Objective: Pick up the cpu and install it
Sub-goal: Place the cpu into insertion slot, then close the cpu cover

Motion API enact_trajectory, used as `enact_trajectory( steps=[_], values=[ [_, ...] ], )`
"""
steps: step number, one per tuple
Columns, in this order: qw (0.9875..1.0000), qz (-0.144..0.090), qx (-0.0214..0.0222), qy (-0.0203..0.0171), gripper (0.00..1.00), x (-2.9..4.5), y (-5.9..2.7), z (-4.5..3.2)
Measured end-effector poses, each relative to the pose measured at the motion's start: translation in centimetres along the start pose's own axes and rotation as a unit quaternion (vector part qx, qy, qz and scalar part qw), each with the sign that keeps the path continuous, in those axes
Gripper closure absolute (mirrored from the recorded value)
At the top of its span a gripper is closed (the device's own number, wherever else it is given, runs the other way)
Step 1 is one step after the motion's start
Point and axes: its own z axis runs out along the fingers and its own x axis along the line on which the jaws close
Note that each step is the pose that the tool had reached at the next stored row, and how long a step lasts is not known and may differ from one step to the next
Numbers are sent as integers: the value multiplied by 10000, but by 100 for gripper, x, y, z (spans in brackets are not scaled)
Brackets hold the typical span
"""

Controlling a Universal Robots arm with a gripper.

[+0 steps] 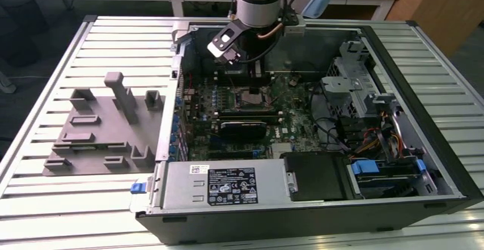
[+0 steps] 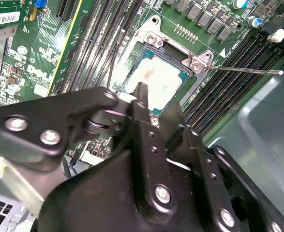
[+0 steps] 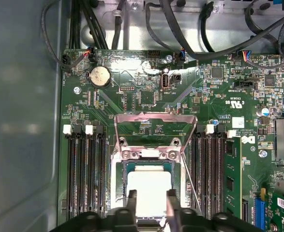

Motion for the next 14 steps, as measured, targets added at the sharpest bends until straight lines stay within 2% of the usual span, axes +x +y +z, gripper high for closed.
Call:
enact_trajectory(
  steps=[1, 2, 5, 6, 7, 14],
  values=[
    [10000, 0, 0, 0, 66, 0, 0, 0],
    [10000, 0, -1, 0, 66, 0, 0, 0],
    [10000, 0, -1, 0, 84, 0, 0, 0],
    [10000, 0, -2, 0, 84, 0, 0, 0],
    [10000, 0, -2, 0, 89, 0, 0, 0],
    [10000, 0, -6, 0, 89, 0, 0, 0]
  ],
)
